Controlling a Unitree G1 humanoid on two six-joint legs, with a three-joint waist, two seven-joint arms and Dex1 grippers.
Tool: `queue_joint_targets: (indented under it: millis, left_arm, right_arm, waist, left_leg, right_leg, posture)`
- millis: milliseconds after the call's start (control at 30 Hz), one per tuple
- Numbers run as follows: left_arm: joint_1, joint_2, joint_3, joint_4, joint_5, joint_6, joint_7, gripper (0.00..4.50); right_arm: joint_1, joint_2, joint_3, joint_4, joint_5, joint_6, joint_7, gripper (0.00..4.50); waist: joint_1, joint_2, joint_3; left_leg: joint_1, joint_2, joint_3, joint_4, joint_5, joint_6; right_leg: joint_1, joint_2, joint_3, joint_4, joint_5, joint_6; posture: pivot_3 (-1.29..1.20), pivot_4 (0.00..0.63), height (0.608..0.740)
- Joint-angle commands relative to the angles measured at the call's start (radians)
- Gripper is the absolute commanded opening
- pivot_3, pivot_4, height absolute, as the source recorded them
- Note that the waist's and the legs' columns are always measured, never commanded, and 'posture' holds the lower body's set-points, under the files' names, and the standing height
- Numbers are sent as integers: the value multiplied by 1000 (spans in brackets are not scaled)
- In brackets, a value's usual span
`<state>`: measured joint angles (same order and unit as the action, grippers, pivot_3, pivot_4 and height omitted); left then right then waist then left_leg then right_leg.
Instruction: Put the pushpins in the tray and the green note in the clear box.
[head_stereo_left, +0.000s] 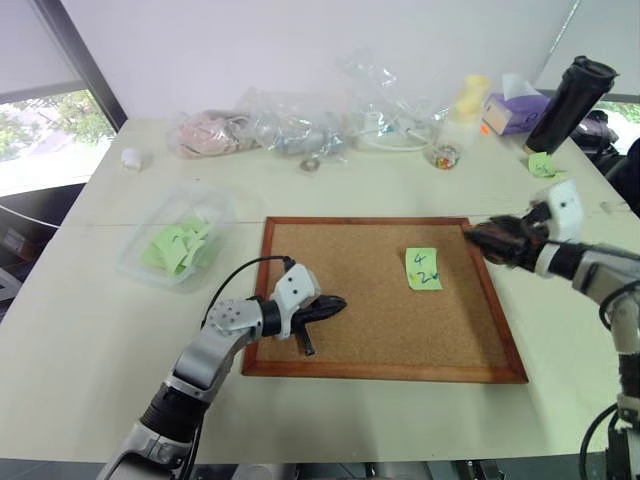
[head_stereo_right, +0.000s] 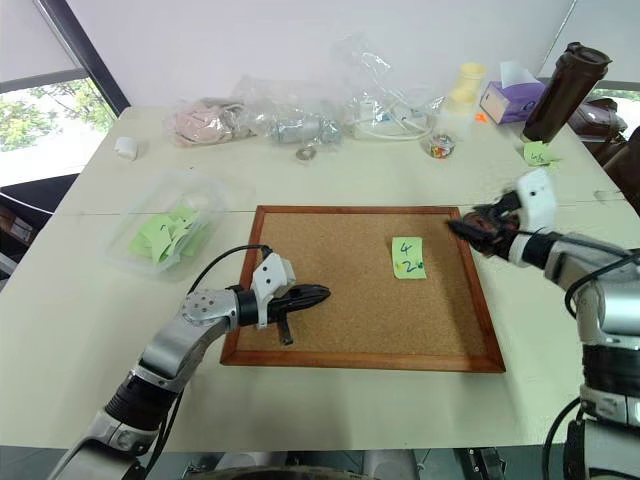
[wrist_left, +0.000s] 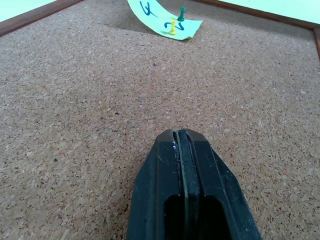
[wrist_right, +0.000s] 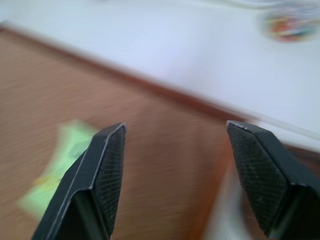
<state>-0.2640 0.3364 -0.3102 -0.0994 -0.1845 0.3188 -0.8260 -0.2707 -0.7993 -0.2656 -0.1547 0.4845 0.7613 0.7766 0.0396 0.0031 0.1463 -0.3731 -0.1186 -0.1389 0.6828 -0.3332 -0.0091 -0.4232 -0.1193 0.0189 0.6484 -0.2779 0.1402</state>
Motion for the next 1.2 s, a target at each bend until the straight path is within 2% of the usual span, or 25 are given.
queue_joint_targets:
  millis: [33, 200, 267, 300, 333, 367, 400, 867, 967, 1200]
  left_arm:
    - [8, 4, -13, 5, 7, 12, -2, 0]
    - [8, 9, -11, 1, 7, 17, -2, 0]
    - [9, 12, -10, -2, 7, 18, -2, 0]
    - [9, 14, -9, -2, 7, 18, -2, 0]
    - [9, 15, -8, -3, 7, 18, -2, 0]
    - [9, 17, -8, -4, 7, 19, -2, 0]
    - [9, 17, -8, -5, 7, 20, -2, 0]
    - [10, 19, -6, -10, 4, 22, -1, 0]
    - [10, 18, -7, -11, 3, 22, -1, 0]
    - [8, 15, -9, -8, 3, 18, -1, 0]
  right_arm:
    - [66, 33, 31, -116, 17, -2, -11, 3265]
    - [126, 67, 73, -113, -20, -62, -31, 3265]
    - [135, 75, 82, -94, -36, -82, -39, 2735]
    - [138, 77, 85, -89, -40, -90, -39, 2236]
    - [139, 78, 86, -86, -42, -95, -38, 1990]
    - [139, 79, 87, -84, -41, -97, -37, 1334]
    - [139, 79, 87, -83, -41, -100, -37, 952]
    - [150, 98, 105, -33, -75, -143, -49, 952]
    - [141, 99, 105, -19, -81, -152, -47, 57]
    - [128, 106, 103, -20, -79, -147, -45, 57]
  waist:
    - [0, 0, 0]
    - [-1, 0, 0]
    - [-1, 0, 0]
    - [-1, 0, 0]
    - [-1, 0, 0]
    - [-1, 0, 0]
    - [-2, 0, 0]
    - [-2, 0, 0]
    - [-2, 0, 0]
    - [-2, 0, 0]
  left_leg:
    - [0, 0, 0, 0, 0, 0]
    - [0, 0, 0, 0, 0, 0]
    - [0, 0, 0, 0, 0, 0]
    - [0, 0, 0, 0, 0, 0]
    - [0, 0, 0, 0, 0, 0]
    - [0, 0, 0, 0, 0, 0]
    - [0, 0, 0, 0, 0, 0]
    - [0, 0, 0, 0, 0, 0]
    - [0, 0, 0, 0, 0, 0]
    - [1, 1, 0, 0, 0, 0]
  right_leg:
    - [0, 0, 0, 0, 0, 0]
    - [0, 0, 0, 0, 0, 0]
    - [0, 0, 0, 0, 0, 0]
    - [0, 0, 0, 0, 0, 0]
    - [0, 0, 0, 0, 0, 0]
    - [0, 0, 0, 0, 0, 0]
    - [0, 0, 0, 0, 0, 0]
    - [0, 0, 0, 0, 0, 0]
    - [0, 0, 0, 0, 0, 0]
    - [0, 1, 0, 0, 0, 0]
  posture:
    - [0, 150, 740]
    - [0, 150, 740]
    - [0, 150, 740]
    - [0, 150, 740]
    - [0, 150, 740]
    - [0, 150, 740]
    - [0, 150, 740]
    - [0, 150, 740]
    - [0, 150, 740]
    - [0, 150, 740]
